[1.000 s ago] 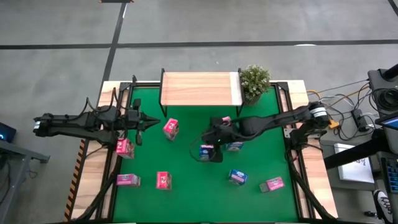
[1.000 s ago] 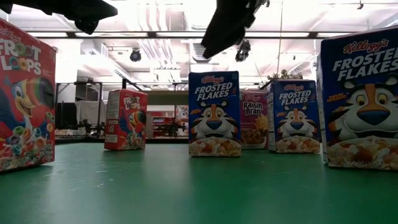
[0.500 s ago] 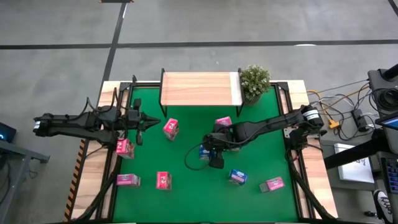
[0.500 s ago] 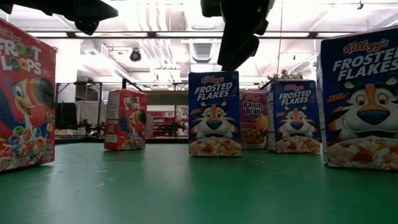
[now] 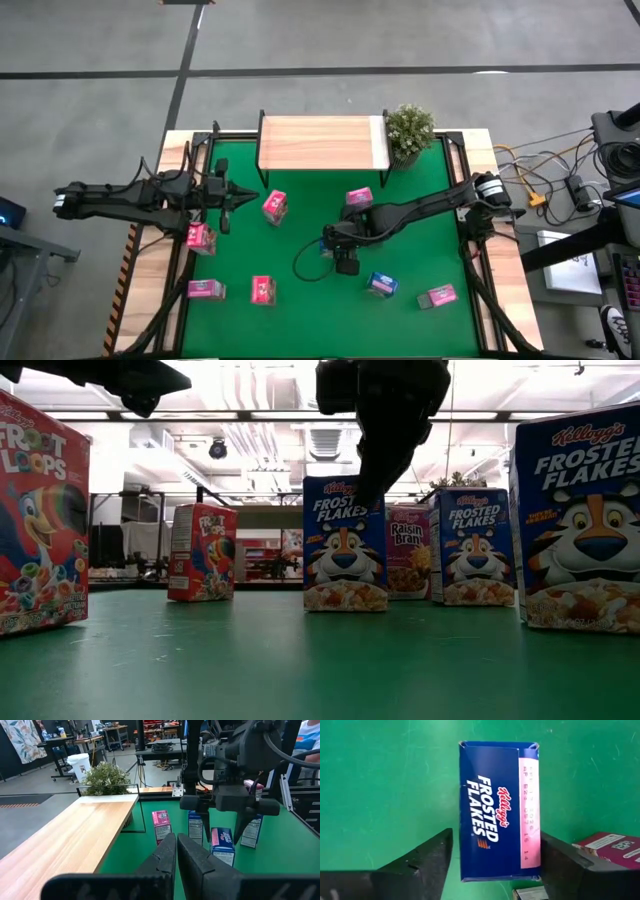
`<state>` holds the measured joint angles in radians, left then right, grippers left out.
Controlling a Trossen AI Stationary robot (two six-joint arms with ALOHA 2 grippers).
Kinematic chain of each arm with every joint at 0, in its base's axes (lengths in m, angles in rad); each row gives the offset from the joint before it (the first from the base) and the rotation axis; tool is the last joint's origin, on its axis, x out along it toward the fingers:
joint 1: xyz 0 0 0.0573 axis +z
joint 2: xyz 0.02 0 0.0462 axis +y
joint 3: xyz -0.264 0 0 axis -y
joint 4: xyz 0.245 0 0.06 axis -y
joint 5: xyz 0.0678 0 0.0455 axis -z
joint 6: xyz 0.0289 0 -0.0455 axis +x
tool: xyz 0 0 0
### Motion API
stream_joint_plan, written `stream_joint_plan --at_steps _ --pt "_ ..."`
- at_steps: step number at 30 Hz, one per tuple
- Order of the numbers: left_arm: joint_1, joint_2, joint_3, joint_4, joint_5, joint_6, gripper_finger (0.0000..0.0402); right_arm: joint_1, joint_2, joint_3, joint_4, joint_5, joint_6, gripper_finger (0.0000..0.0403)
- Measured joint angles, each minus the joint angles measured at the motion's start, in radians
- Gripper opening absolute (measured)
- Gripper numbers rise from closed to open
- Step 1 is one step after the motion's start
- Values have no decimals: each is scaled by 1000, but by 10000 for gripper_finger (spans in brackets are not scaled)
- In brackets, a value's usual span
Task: Stack cereal on shelf
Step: Put the middle left blue cereal box on the shelf
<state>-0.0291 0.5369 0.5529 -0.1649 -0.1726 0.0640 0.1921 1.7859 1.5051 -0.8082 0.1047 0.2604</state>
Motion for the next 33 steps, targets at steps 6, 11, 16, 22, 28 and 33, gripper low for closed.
stream_joint_plan --at_steps 6,11,16,22,28,33 --pt "0 0 0 0 0 1 0 0 -5 3 -1 0 0 196" --pt "0 0 0 0 0 1 0 0 -6 3 -1 0 0 170" --pt "0 0 0 0 0 1 0 0 -9 3 0 -3 1 162" --pt "0 0 0 0 0 5 0 -10 -37 55 -37 -11 1 168" --pt "0 0 0 14 0 14 0 -60 -48 216 -157 -11 -33 163" --pt "0 -2 0 45 0 33 0 -133 -49 347 -187 -9 -157 164"
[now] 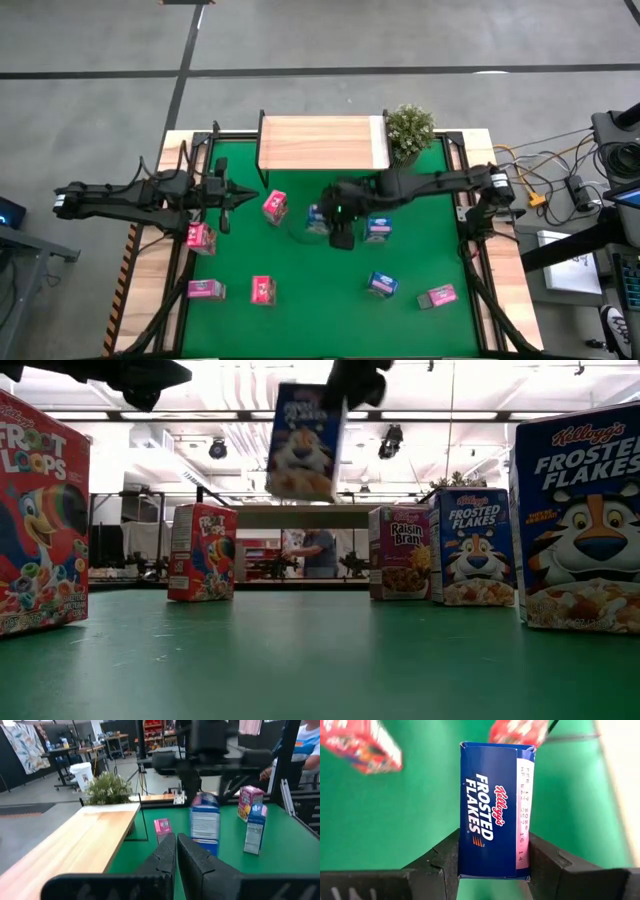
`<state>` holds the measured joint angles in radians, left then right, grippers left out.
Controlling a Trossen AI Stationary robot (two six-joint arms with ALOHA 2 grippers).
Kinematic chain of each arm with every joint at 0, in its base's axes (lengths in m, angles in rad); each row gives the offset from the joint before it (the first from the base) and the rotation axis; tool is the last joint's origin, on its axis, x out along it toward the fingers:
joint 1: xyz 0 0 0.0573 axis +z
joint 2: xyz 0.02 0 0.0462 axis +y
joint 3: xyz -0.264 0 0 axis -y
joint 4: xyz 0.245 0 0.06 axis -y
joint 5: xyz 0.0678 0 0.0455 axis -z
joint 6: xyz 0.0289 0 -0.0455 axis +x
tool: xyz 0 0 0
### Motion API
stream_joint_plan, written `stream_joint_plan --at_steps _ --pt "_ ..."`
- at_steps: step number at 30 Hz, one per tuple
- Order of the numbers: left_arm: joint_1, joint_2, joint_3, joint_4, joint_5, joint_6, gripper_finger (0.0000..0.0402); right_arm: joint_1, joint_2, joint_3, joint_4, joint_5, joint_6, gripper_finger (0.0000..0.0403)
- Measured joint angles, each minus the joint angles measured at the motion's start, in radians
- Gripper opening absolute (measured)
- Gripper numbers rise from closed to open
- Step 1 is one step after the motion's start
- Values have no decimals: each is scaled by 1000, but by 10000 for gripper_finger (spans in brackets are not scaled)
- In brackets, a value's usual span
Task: Stack cereal on shelf
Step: Put the middle left blue cereal box on the shelf
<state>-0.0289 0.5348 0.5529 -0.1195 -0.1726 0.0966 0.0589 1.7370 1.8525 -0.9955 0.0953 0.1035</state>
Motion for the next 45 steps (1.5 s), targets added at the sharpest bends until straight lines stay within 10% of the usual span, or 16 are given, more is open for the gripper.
stream_joint_plan --at_steps 20,45 --pt "0 -1 6 33 0 48 0 -426 57 170 108 -54 -345 164" --pt "0 1 7 29 0 49 0 -459 127 168 191 -70 -367 203"
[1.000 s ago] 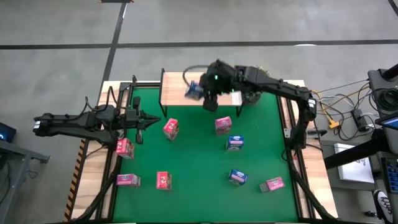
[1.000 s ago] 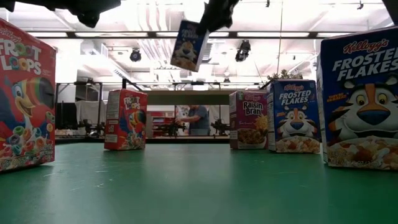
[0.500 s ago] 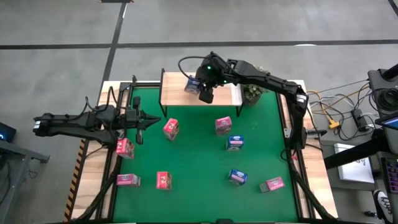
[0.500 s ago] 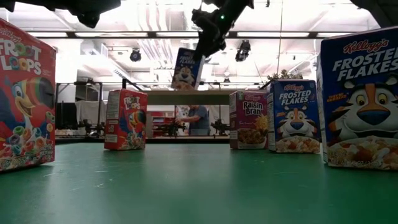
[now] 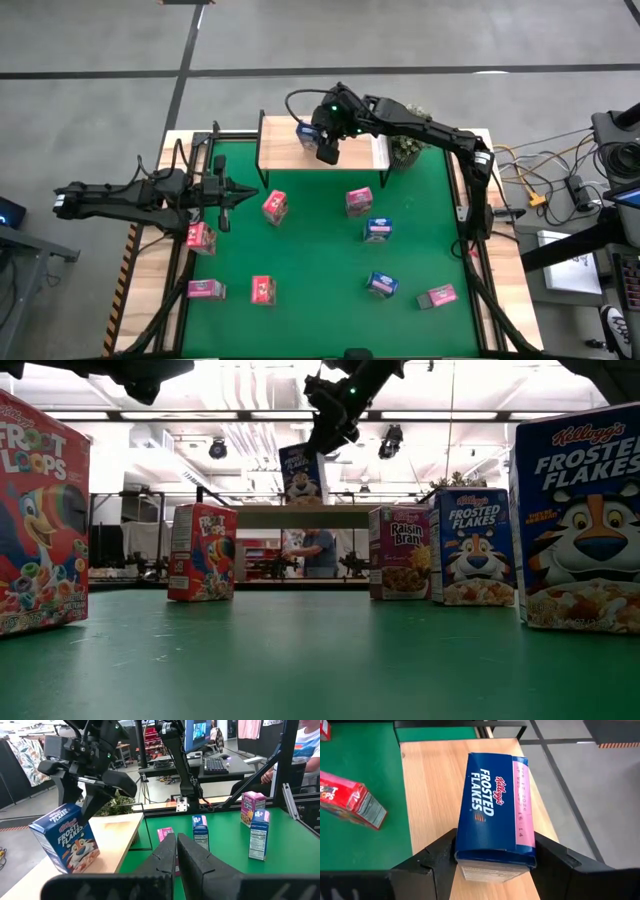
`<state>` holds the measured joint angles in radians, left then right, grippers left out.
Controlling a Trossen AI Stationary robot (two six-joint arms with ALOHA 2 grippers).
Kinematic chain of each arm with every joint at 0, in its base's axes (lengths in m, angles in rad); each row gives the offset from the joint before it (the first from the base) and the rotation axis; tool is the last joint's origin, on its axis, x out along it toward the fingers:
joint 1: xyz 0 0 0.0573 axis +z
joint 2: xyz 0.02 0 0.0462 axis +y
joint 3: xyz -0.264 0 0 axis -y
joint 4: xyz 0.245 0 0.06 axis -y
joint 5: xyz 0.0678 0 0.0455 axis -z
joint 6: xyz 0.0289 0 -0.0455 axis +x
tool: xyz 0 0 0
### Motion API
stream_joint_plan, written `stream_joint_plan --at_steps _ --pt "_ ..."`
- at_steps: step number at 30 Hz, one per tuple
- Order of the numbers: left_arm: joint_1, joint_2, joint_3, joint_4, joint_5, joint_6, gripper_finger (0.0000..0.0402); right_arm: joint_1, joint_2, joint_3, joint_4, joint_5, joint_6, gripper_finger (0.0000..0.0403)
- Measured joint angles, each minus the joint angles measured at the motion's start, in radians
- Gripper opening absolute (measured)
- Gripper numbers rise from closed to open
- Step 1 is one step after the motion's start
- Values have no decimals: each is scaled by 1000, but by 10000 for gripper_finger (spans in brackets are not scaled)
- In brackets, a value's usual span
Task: Stack cereal on shelf
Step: Put the middle left blue cereal box on the shelf
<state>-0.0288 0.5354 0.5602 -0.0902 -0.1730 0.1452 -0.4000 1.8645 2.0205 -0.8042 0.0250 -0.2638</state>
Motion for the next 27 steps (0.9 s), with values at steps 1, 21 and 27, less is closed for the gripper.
stream_joint_plan --at_steps 1,21,27 --pt "0 0 0 0 0 0 0 0 0 0 3 0 0 203" --pt "0 0 0 0 0 4 0 -2 -2 -4 -1 0 54 203" --pt "0 0 0 0 0 3 0 -2 -2 -20 3 1 41 186"
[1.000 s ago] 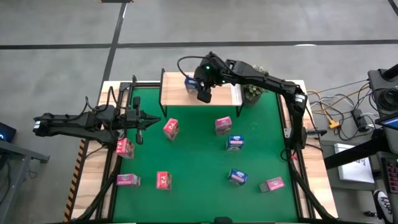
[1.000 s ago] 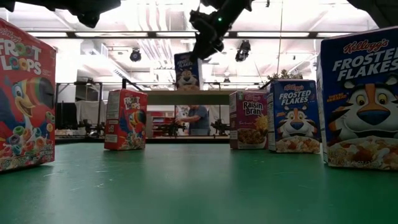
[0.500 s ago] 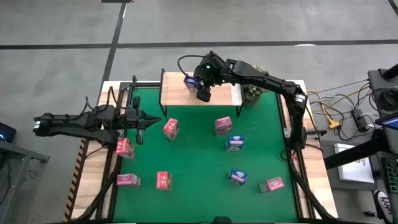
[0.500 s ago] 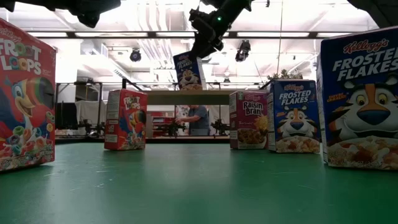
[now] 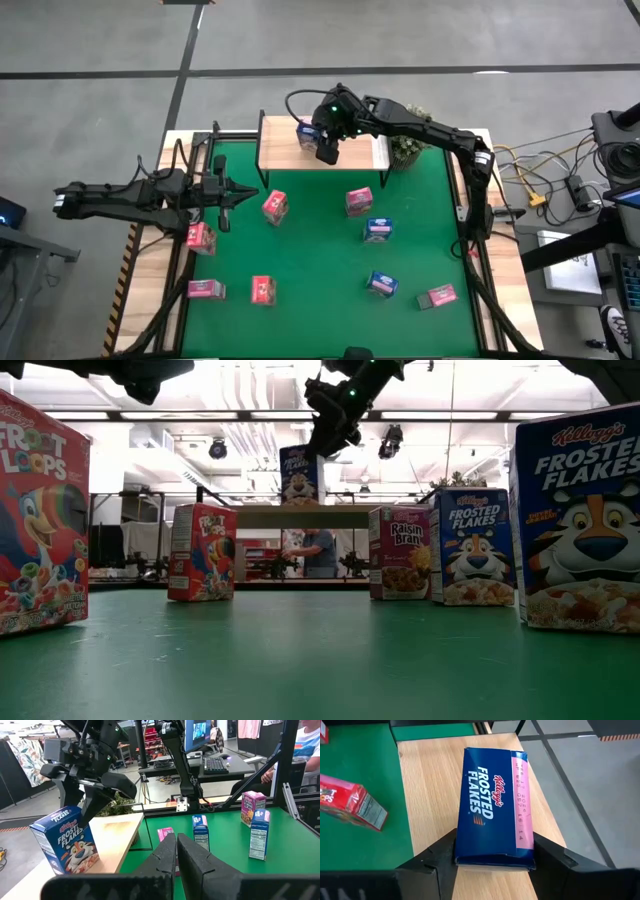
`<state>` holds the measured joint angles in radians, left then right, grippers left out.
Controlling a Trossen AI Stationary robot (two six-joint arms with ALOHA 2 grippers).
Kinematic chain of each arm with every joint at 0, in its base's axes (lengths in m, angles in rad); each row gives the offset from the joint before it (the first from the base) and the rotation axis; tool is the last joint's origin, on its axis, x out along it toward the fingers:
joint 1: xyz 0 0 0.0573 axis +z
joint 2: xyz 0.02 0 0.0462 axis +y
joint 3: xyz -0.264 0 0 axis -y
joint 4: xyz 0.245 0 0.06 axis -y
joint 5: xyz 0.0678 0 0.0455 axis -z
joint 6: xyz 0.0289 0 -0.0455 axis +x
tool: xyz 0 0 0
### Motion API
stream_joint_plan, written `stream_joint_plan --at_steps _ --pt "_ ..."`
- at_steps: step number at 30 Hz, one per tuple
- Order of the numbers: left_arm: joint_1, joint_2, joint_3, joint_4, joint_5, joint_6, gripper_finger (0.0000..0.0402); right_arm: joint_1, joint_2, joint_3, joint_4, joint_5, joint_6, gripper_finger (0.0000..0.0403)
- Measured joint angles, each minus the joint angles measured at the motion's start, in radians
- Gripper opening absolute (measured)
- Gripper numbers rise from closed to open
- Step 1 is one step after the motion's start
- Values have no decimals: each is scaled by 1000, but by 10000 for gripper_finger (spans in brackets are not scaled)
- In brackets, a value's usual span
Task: Stack cereal on shelf
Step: Put the middle left blue cereal box on the shelf
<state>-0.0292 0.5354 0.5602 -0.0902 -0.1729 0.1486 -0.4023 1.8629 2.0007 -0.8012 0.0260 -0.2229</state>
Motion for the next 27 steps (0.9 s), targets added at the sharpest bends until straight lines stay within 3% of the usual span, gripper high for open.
stream_joint_plan --at_steps 5,18,27 --pt "0 0 0 0 0 0 0 0 0 -6 3 0 29 184" --pt "0 0 0 0 0 -3 0 0 1 27 -9 0 60 281" --pt "0 0 0 0 0 -3 0 2 -3 161 -60 0 134 265"
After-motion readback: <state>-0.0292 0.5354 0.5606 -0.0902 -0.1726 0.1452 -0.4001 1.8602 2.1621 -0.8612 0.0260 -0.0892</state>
